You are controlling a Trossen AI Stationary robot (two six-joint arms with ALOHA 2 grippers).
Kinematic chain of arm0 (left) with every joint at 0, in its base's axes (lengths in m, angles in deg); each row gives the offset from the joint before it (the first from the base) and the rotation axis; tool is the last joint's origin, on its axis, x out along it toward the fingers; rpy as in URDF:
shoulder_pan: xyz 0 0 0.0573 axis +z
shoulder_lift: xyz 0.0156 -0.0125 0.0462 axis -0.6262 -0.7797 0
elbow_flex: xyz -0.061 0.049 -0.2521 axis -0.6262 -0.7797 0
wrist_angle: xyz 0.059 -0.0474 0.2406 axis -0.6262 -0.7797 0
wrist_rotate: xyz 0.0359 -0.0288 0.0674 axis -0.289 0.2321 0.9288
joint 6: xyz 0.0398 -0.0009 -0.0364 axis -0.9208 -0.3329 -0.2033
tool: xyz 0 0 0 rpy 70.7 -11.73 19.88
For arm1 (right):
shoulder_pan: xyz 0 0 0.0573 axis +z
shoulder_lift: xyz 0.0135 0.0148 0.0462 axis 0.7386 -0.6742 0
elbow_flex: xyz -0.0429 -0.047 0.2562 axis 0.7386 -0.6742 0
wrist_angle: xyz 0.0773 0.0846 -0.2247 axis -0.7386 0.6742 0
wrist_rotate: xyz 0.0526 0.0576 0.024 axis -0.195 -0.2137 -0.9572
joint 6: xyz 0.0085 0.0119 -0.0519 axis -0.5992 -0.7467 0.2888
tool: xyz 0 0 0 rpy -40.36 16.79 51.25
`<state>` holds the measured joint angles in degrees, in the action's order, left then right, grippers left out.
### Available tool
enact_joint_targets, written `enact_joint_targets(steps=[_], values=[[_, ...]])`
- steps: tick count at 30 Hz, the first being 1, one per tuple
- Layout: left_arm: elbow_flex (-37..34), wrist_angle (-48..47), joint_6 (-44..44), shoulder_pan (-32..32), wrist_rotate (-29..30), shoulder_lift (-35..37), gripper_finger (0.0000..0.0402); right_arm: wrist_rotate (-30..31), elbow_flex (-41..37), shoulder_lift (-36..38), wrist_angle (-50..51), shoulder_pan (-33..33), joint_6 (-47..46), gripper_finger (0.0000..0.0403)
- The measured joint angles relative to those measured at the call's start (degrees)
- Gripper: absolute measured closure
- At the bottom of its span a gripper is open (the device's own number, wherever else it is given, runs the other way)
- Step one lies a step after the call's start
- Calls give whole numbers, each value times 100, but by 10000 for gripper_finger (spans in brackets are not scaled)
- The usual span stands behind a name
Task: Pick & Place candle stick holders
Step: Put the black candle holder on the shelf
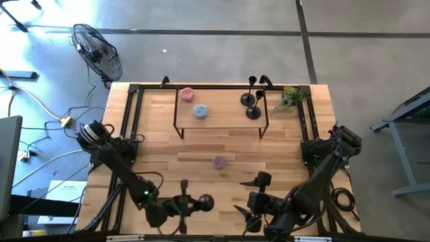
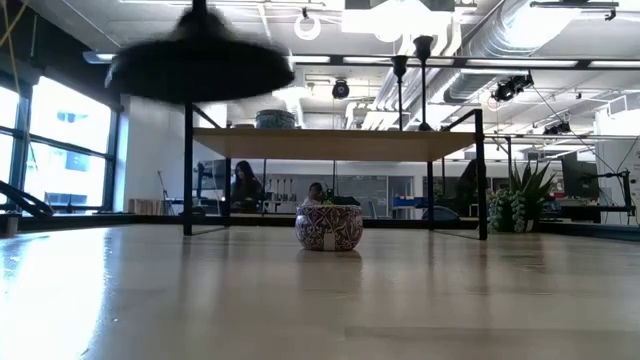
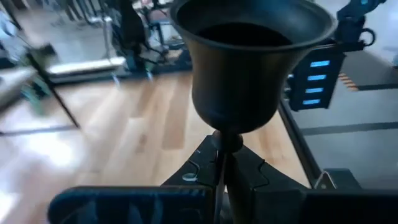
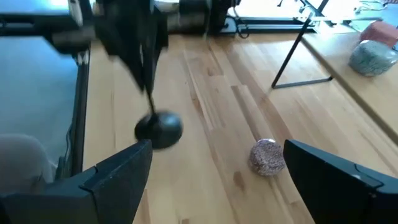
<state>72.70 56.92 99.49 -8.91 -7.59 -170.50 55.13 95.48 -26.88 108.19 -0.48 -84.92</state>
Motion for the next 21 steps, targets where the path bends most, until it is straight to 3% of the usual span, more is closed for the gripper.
enact_joint_targets(steps=[6,17,21], values=[[513,-517,-708,-242,594,255,392,-214,0,-290,-261,-27,61,45],[962,-493,-1443,-180,216,267,392,-584,-2,-820,-1824,-614,1852,45],[962,-544,-1461,-184,189,267,392,-1001,-2,-863,-1938,-854,1886,45]])
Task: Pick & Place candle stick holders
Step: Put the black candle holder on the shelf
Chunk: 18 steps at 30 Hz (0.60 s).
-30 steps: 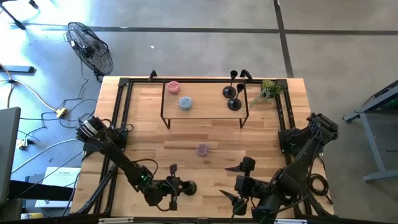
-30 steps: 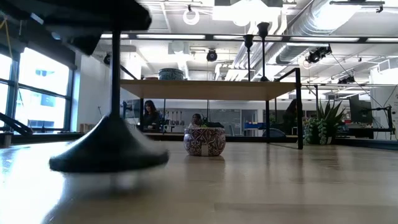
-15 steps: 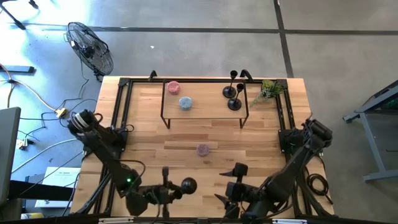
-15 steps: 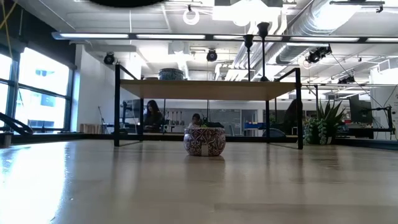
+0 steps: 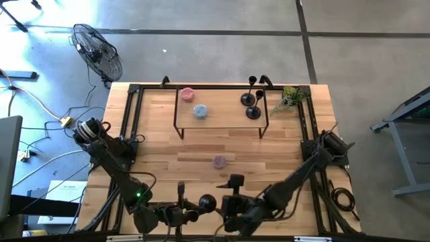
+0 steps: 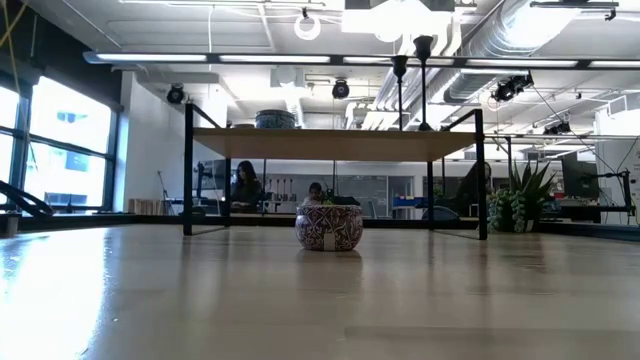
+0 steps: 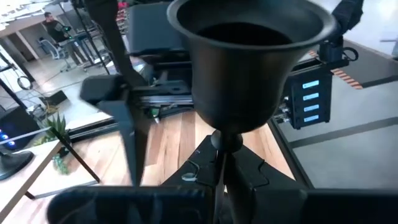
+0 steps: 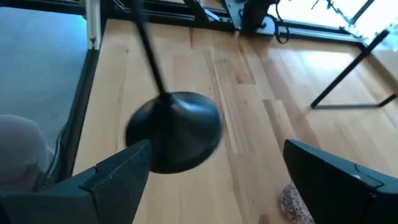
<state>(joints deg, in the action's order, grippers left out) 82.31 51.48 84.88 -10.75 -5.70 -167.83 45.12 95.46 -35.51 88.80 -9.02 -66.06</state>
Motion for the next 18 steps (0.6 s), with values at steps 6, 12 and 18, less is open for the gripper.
enact_joint_targets(steps=[6,12,18], values=[[2,-54,6,0,-64,0,392,-27,-4,0,-235,-169,86,45],[1,-113,105,0,-58,0,392,-391,-4,0,-990,-186,783,45],[2,-93,107,2,-53,0,392,-463,-4,-8,-1130,-211,950,45]])
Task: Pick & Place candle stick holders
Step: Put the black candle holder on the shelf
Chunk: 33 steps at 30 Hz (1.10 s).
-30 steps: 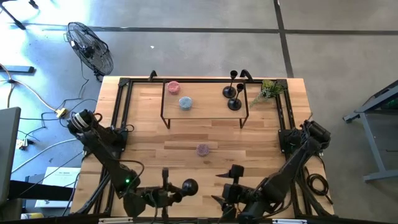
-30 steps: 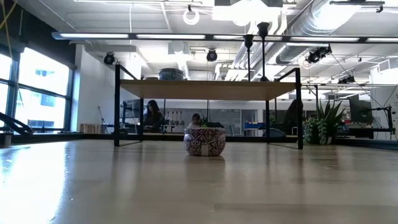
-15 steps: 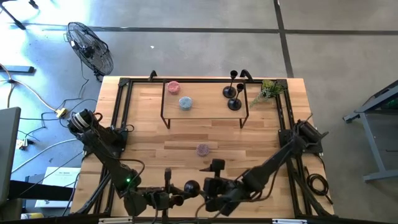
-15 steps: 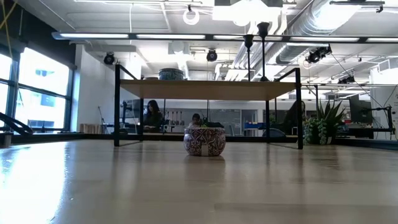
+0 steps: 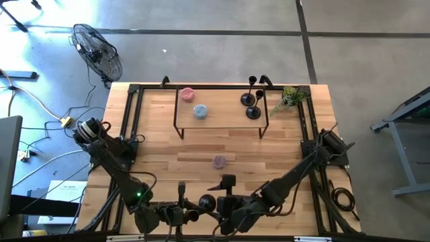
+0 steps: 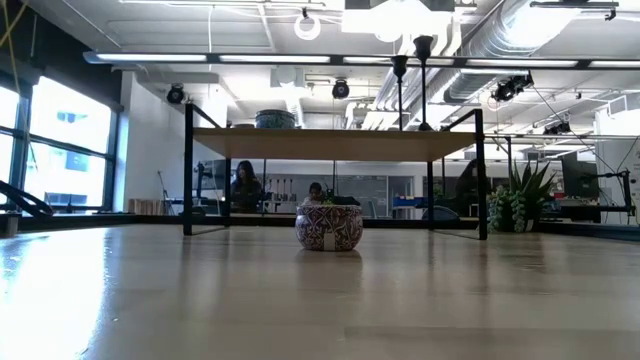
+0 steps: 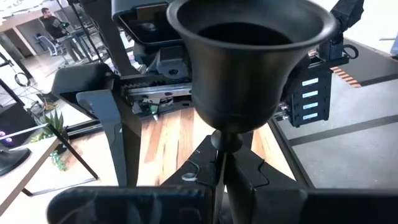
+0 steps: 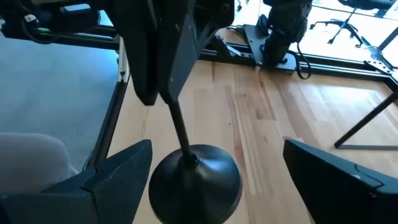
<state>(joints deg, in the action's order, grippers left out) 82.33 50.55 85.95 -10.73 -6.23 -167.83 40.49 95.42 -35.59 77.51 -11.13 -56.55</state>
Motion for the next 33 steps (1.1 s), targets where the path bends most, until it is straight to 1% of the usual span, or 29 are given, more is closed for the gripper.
enact_joint_targets(steps=[5,8,17,20,24,33], values=[[0,0,0,42,-2,0,392,-224,0,-102,-292,-104,338,45],[0,6,0,49,-22,0,392,-286,-2,-170,-390,-199,363,45],[0,-20,7,83,-83,0,392,-221,-2,-232,-461,-318,419,49],[0,-39,7,76,-82,-1,392,-112,-2,-232,-498,-303,514,65],[0,-41,9,76,-82,-2,392,-151,-2,-232,-501,-303,507,95],[0,-44,24,81,-68,-2,392,-281,-2,-232,-505,-299,483,180]])
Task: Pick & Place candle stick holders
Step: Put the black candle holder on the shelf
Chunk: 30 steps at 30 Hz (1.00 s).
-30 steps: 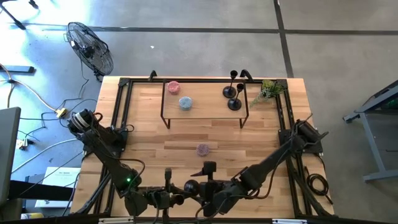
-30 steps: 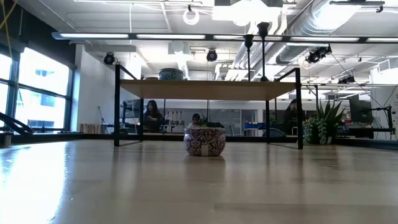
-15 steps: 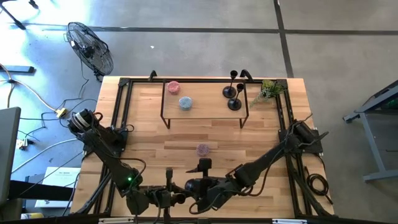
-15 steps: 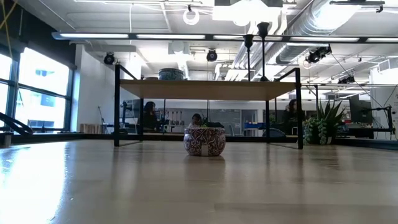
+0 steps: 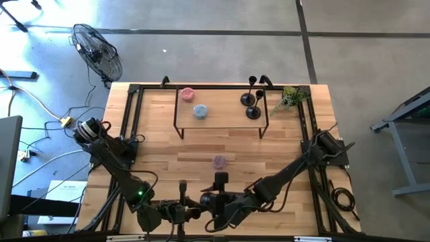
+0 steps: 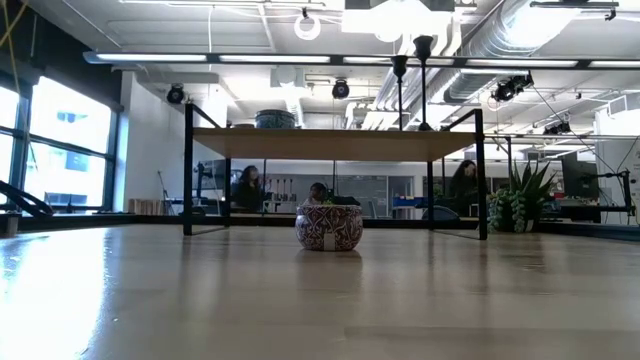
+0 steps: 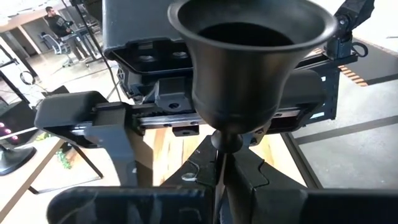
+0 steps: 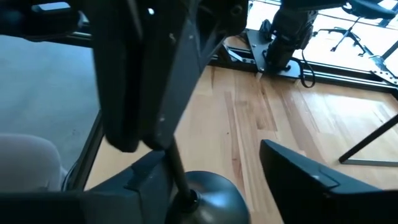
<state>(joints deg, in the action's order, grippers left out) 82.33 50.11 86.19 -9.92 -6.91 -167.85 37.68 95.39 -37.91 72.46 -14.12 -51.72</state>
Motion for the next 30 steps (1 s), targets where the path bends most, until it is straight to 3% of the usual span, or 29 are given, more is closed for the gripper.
enact_joint_targets(steps=[8,15,21,30], values=[[0,-3,0,0,14,0,392,-105,1,0,-29,7,128,276],[0,-88,24,4,-19,0,392,-414,0,0,-35,9,353,386],[0,-106,-98,2,-103,0,384,-384,0,0,-103,7,279,369],[0,-132,-79,-9,-7,0,311,-441,0,0,-128,0,339,390]])
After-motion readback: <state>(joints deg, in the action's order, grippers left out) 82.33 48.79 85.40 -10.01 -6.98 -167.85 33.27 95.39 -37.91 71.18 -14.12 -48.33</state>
